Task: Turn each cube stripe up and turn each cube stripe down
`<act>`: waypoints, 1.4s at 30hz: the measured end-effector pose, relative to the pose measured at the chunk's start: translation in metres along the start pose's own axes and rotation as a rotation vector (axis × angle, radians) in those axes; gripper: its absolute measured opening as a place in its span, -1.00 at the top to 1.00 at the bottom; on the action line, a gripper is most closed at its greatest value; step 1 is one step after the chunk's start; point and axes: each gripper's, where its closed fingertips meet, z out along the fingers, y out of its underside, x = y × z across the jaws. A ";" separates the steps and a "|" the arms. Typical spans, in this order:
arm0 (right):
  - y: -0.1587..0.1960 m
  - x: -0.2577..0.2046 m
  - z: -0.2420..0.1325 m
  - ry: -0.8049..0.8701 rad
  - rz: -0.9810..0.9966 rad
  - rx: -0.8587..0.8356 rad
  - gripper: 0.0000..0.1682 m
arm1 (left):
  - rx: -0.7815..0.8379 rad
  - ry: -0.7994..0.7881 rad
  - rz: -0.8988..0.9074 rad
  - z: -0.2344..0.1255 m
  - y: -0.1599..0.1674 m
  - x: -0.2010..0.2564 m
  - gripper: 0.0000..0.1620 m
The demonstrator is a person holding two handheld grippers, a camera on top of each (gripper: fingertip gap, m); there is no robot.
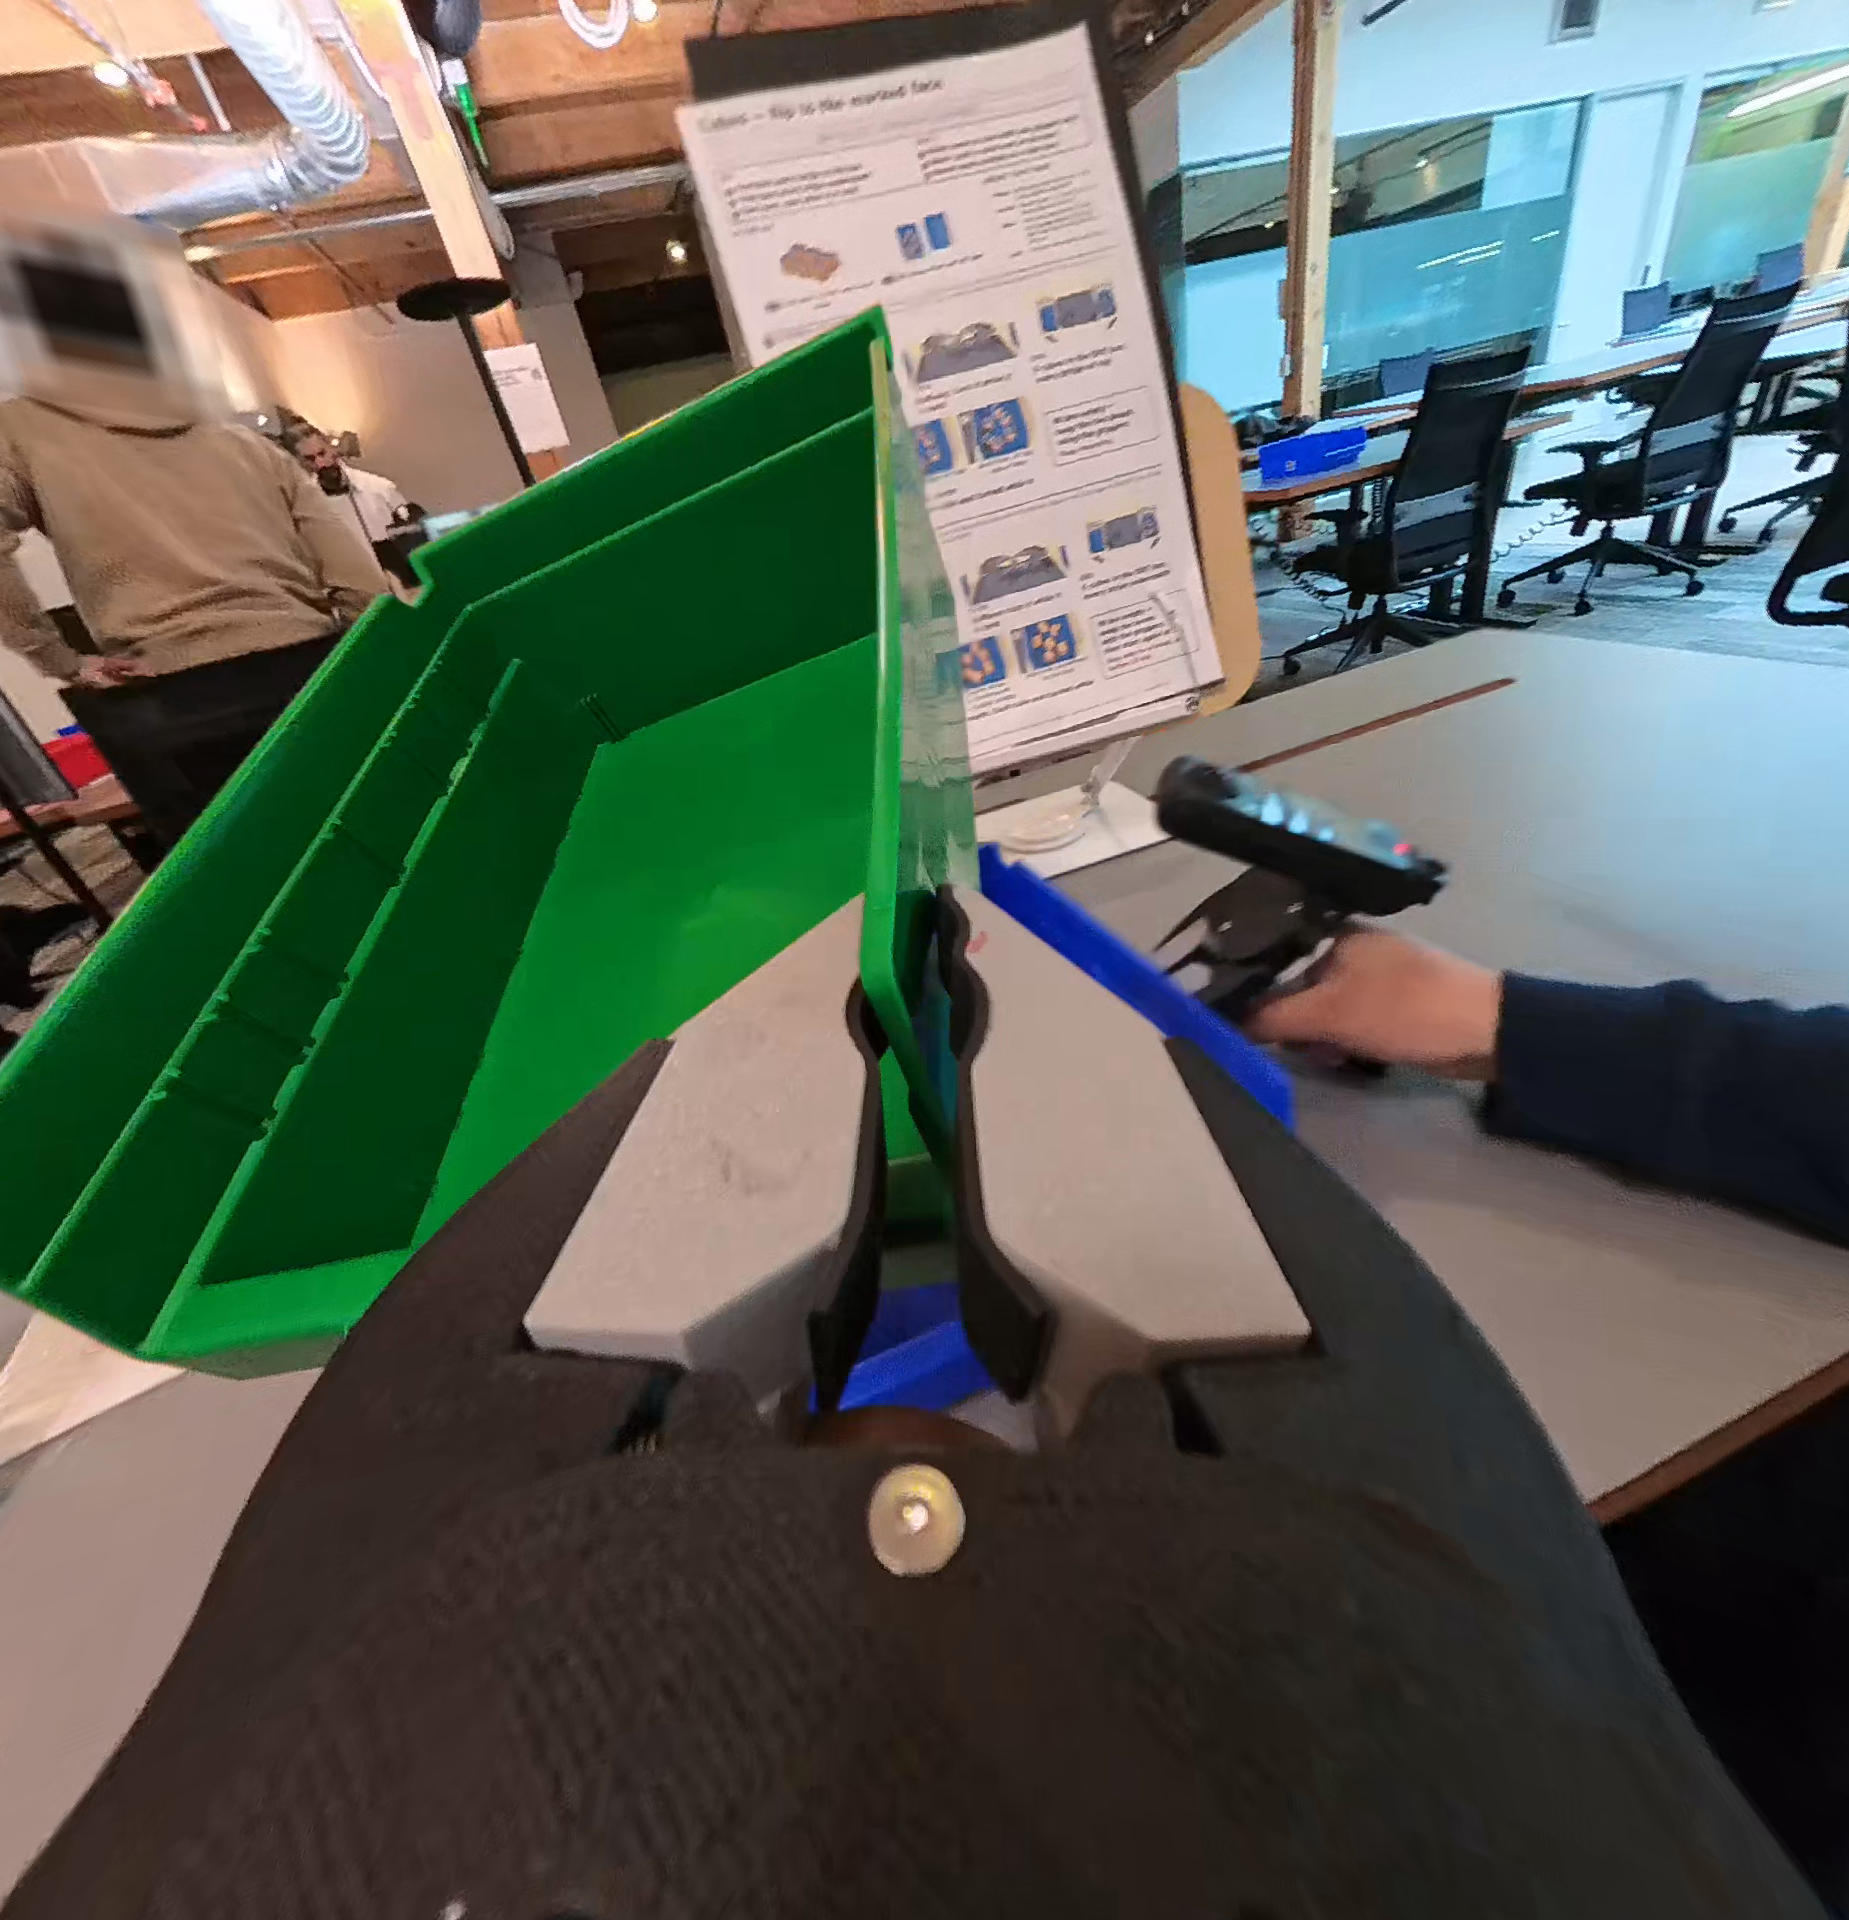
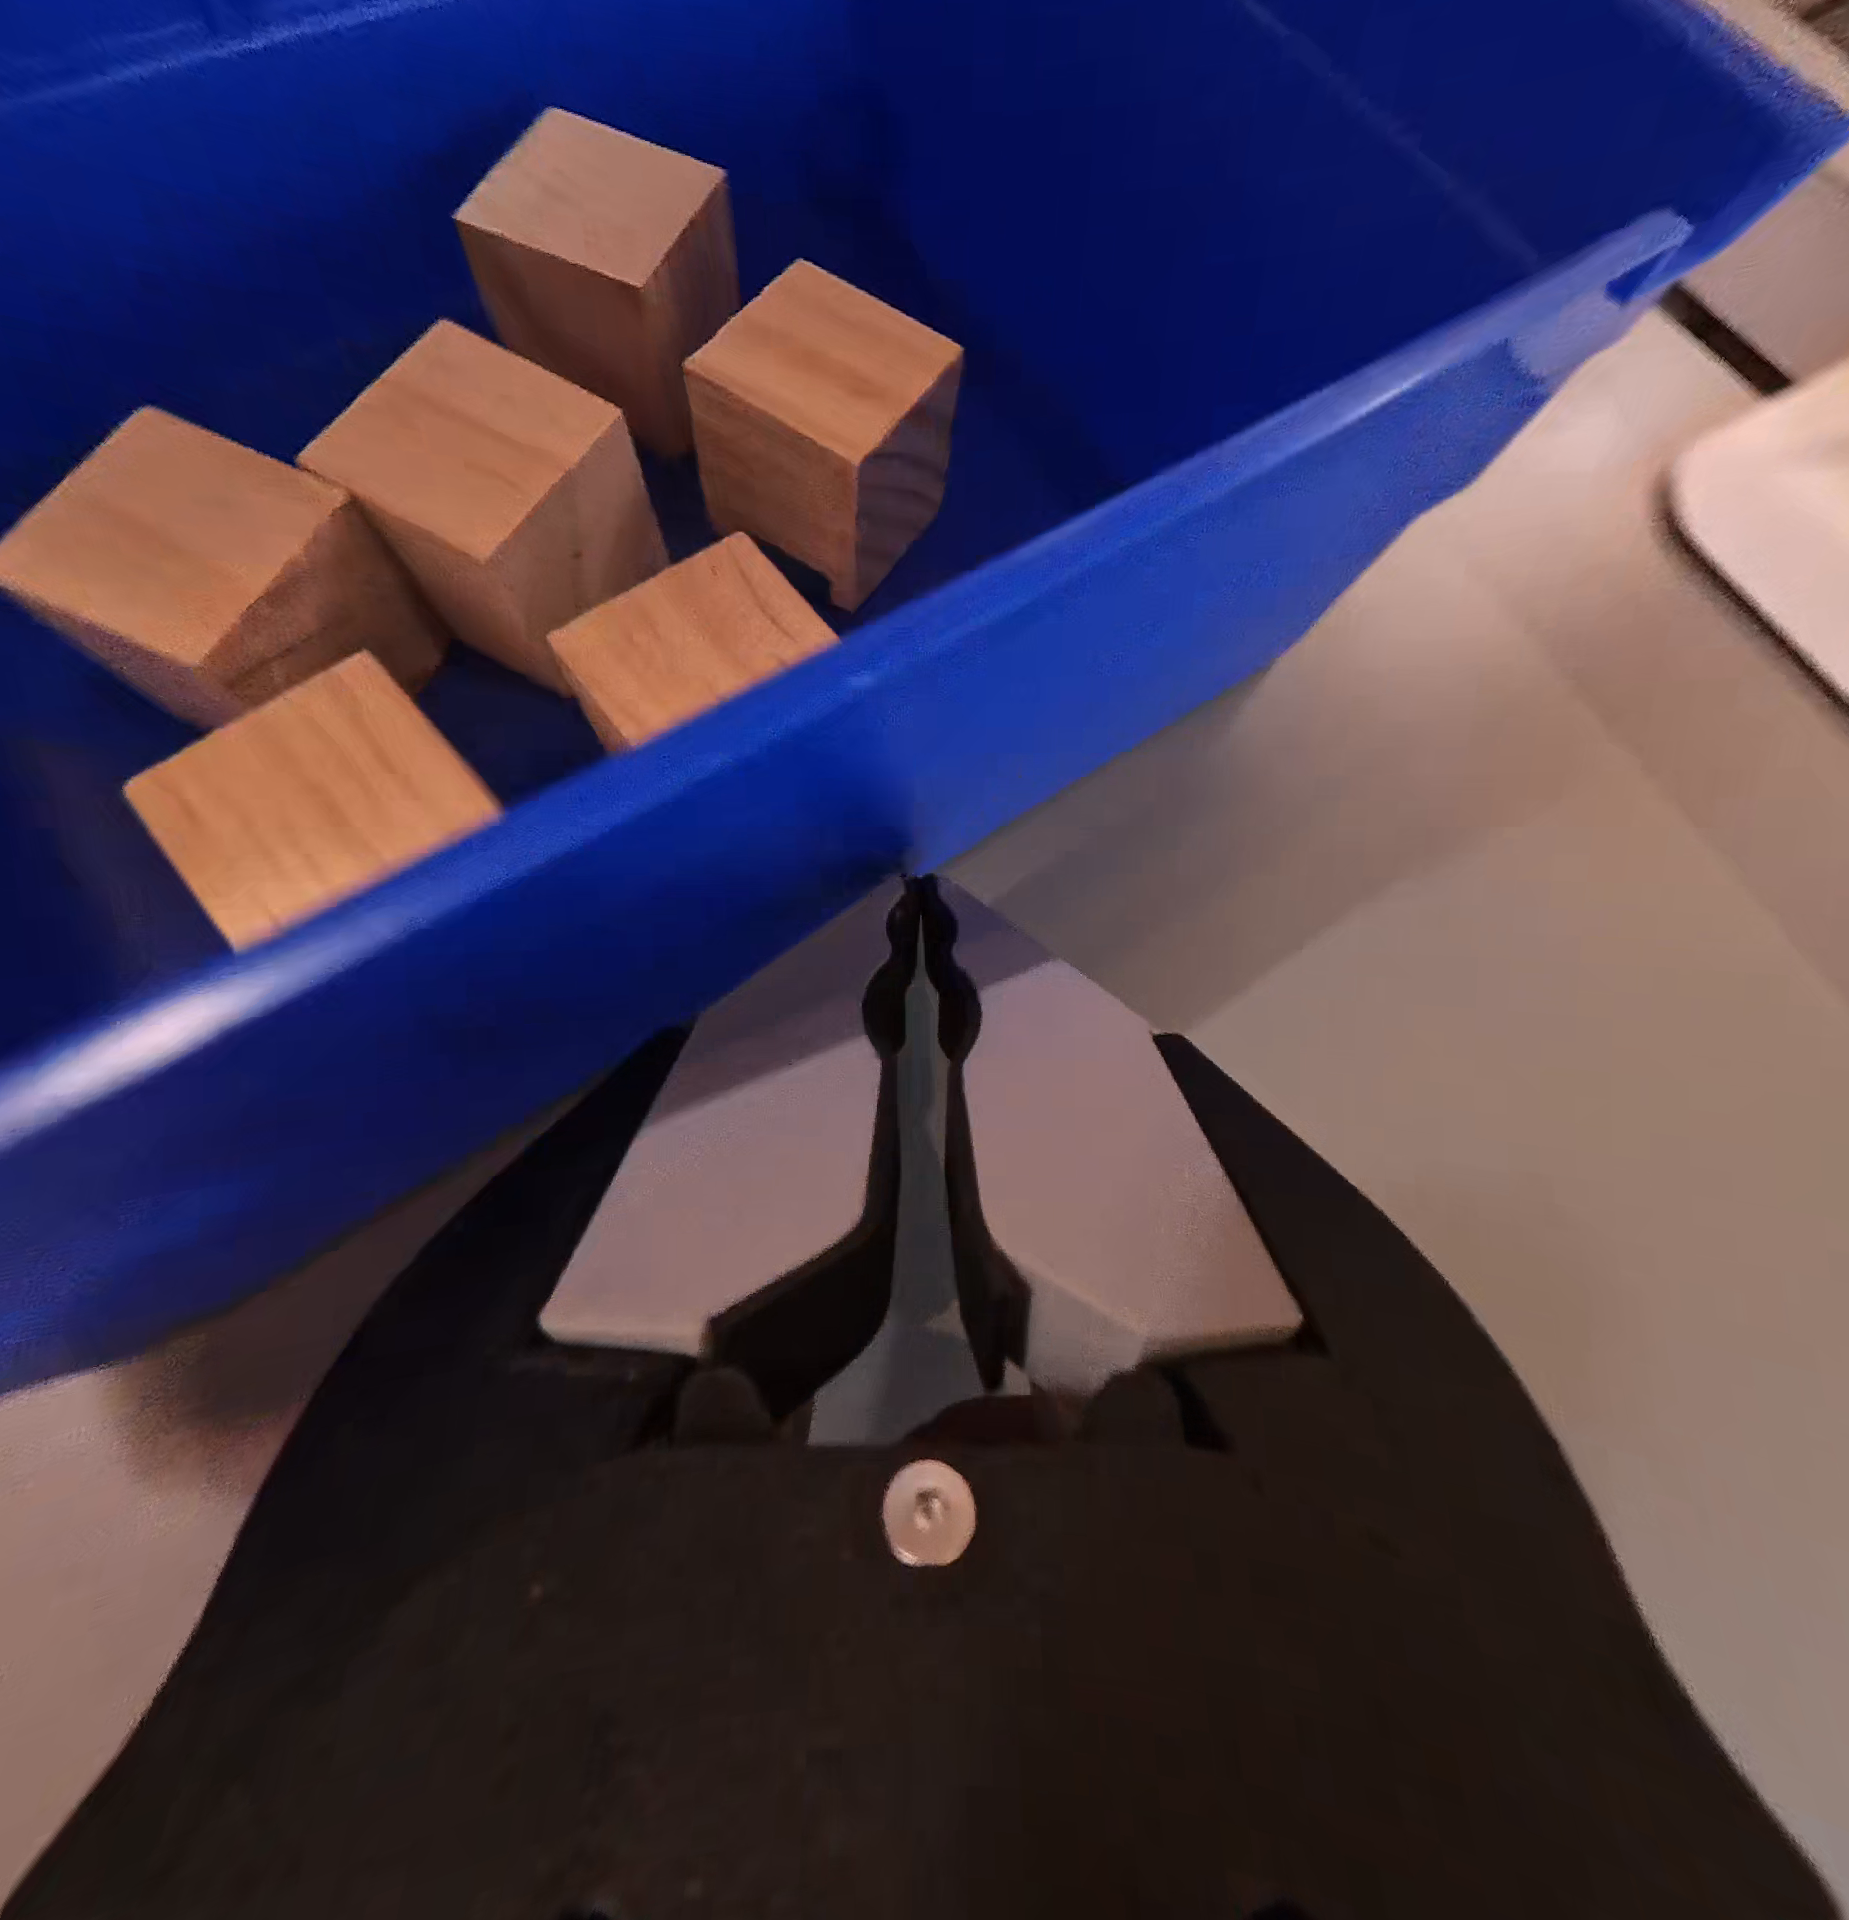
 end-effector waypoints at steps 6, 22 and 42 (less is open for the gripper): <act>0.003 0.027 -0.046 0.112 -0.063 0.038 1.00 | 0.032 0.110 0.013 0.005 -0.014 0.058 0.97; 0.227 0.121 -0.333 0.405 0.224 0.091 0.99 | 0.074 0.619 0.158 0.066 -0.002 0.302 0.95; 0.213 0.080 -0.360 0.445 0.205 0.157 0.61 | -0.187 0.850 0.000 0.123 0.069 0.388 0.64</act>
